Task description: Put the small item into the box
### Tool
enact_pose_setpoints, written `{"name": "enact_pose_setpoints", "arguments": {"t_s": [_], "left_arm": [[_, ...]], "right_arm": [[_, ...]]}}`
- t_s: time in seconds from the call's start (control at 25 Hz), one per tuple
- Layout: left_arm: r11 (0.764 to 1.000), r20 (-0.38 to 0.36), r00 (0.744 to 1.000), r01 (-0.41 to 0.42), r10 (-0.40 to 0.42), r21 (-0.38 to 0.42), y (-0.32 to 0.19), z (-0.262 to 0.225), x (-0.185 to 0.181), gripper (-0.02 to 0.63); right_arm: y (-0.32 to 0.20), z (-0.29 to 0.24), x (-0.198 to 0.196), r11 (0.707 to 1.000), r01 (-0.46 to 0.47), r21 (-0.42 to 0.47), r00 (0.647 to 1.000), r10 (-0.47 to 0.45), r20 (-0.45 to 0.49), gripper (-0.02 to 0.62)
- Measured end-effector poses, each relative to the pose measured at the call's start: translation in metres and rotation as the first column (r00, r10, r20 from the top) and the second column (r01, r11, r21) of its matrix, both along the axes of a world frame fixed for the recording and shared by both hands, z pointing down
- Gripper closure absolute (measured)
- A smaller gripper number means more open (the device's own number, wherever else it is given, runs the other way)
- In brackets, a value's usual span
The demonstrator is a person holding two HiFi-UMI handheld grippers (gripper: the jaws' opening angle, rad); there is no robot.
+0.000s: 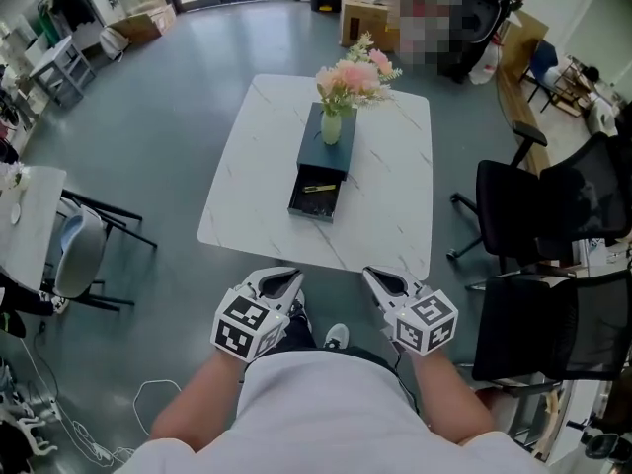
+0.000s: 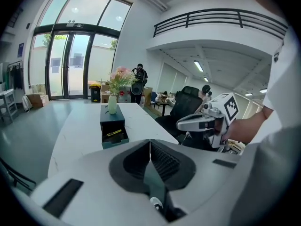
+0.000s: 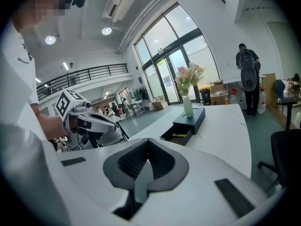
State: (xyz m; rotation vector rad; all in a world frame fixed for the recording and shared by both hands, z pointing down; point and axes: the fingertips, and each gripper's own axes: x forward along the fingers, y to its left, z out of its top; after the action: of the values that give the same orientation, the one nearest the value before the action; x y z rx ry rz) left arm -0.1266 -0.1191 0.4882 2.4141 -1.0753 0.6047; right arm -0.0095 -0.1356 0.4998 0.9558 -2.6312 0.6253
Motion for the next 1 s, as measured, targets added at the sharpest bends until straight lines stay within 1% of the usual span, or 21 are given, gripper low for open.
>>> {"name": "enact_pose_setpoints", "arguments": {"t_s": [0.2,0.32,0.44,0.6,0.76,1.0], "left_arm": [[1.000,-0.001,1.000,0.000,0.000,0.028,-0.001,-0.016,-0.004,0.589],[0.999,-0.008,1.000,-0.029,0.029,0.039,-0.007,-0.019,-0.005,0.589],[0.997,-0.016,0.998,-0.062,0.063,0.042,-0.012,-0.025,-0.010,0.589],[0.994,-0.020,0.995,-0.094,0.096,0.050,-0.019,-0.031,-0.028,0.589],[0.995,-0.032,0.995,-0.097,0.098,0.038,-0.026,-0.028,-0.049,0.589],[0.993,-0.049,0.992,-0.111,0.113,0.044,-0.032,-0.033,-0.066,0.589]], "right_arm": [[0.007,-0.013,-0.001,1.000,-0.017,0.016,1.000,0.017,0.012,0.580],[0.010,-0.018,-0.008,0.999,-0.018,0.038,1.000,0.018,-0.002,0.580],[0.007,-0.023,-0.014,0.998,-0.048,0.050,0.999,0.048,-0.011,0.580],[0.001,-0.031,-0.031,0.994,-0.091,0.055,0.996,0.092,-0.009,0.580],[-0.001,-0.035,-0.050,0.992,-0.111,0.065,0.993,0.112,-0.022,0.580],[-0.001,-0.034,-0.066,0.990,-0.133,0.051,0.990,0.135,-0.045,0.580]]}}
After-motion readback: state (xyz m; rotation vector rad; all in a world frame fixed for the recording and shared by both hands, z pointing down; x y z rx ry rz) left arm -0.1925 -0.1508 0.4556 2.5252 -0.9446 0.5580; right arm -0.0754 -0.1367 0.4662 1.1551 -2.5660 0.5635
